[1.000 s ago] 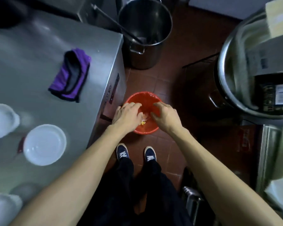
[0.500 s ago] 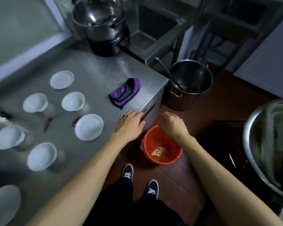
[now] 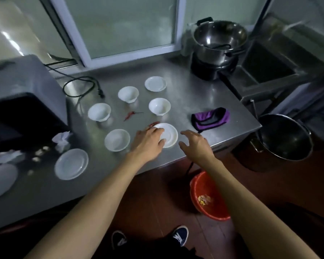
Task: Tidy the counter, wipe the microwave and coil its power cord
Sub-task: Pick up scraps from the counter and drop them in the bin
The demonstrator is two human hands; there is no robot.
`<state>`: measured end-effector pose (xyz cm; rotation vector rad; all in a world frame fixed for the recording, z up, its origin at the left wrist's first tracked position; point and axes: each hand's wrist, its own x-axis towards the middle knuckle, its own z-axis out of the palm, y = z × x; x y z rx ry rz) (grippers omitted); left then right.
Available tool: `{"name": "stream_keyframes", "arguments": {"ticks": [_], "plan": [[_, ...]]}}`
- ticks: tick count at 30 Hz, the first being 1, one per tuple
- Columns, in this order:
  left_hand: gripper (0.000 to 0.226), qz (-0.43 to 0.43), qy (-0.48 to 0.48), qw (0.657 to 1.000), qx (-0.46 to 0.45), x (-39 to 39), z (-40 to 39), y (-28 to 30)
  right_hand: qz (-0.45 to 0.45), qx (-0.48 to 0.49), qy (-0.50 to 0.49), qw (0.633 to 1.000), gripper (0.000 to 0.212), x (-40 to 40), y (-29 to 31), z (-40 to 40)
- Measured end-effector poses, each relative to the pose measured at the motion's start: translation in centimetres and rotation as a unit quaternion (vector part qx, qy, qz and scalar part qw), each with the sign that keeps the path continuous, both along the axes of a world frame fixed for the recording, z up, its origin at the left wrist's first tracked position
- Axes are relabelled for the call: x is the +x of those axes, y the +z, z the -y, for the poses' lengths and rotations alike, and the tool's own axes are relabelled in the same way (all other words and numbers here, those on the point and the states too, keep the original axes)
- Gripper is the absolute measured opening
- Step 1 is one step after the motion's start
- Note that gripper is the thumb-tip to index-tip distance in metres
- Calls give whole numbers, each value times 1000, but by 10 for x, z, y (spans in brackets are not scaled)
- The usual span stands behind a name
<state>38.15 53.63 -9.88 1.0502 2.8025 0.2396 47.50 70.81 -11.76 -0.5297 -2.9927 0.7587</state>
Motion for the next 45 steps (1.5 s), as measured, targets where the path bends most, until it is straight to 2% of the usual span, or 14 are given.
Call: {"name": "stream_keyframes", "arguments": {"ticks": [11, 14, 22, 27, 35, 45], "plan": [[41, -4, 119, 992, 41, -51, 199, 0, -30, -2, 117, 993, 43, -90, 12, 170], [43, 0, 154, 986, 71, -60, 255, -5, -23, -22, 139, 990, 43, -110, 11, 223], [32, 4, 225, 971, 81, -77, 377, -19, 8, -18, 203, 979, 44, -148, -2, 340], [33, 11, 254, 962, 102, -89, 413, -33, 42, -29, 228, 972, 44, -173, -12, 373], [42, 49, 318, 946, 50, -128, 436, -56, 65, -7, 312, 948, 49, -239, -51, 398], [27, 91, 351, 932, 27, -164, 474, -89, 87, 40, 352, 931, 56, -295, -103, 421]]}}
